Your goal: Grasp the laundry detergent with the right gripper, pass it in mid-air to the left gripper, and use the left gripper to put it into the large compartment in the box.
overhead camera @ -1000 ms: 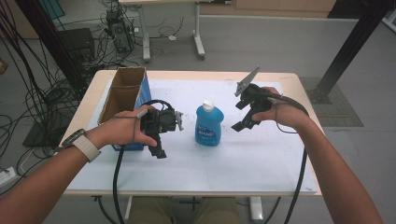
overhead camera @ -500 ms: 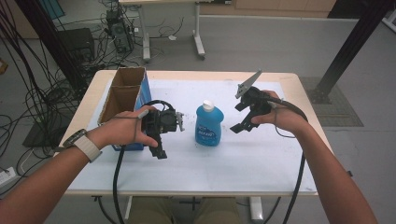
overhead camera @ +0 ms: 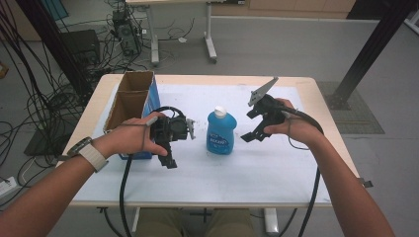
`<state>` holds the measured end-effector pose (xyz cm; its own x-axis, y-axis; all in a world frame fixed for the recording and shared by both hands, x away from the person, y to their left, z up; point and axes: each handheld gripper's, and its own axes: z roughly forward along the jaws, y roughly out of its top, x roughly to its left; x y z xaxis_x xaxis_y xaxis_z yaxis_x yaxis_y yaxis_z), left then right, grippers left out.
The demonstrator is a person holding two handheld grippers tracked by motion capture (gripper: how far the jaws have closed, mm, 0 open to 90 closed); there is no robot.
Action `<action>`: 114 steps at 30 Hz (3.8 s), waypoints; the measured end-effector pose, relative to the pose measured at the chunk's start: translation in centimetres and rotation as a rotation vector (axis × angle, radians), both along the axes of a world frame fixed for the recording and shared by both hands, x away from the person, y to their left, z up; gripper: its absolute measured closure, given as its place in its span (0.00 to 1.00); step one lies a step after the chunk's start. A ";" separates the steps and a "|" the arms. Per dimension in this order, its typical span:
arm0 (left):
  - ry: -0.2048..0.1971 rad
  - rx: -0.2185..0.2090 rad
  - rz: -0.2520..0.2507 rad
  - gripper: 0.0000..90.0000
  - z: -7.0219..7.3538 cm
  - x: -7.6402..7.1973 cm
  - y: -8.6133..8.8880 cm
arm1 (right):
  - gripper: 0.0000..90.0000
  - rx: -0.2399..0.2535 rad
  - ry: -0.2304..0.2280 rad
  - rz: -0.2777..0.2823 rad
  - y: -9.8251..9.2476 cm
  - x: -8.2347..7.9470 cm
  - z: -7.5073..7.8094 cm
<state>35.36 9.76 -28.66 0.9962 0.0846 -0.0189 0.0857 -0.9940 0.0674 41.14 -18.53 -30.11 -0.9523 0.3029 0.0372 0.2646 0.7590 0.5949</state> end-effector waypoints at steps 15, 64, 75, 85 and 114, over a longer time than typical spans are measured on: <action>0.002 0.002 0.003 0.12 0.0 0.0 0.1 | 0.06 0.056 -0.030 -0.002 0.5 -0.1 -1.3; -0.001 -0.001 0.009 0.12 0.0 0.0 0.2 | 0.08 0.175 -0.089 0.004 1.5 0.2 -3.9; 0.000 0.001 0.011 0.12 0.0 0.0 0.2 | 0.08 0.206 -0.109 -0.007 2.0 0.4 -4.4; 0.001 0.002 0.012 0.12 0.0 0.0 0.2 | 0.08 0.219 -0.101 -0.004 2.4 0.6 -4.7; 0.001 0.002 0.015 0.12 0.0 0.1 0.3 | 0.08 0.218 -0.098 -0.003 2.5 0.6 -4.8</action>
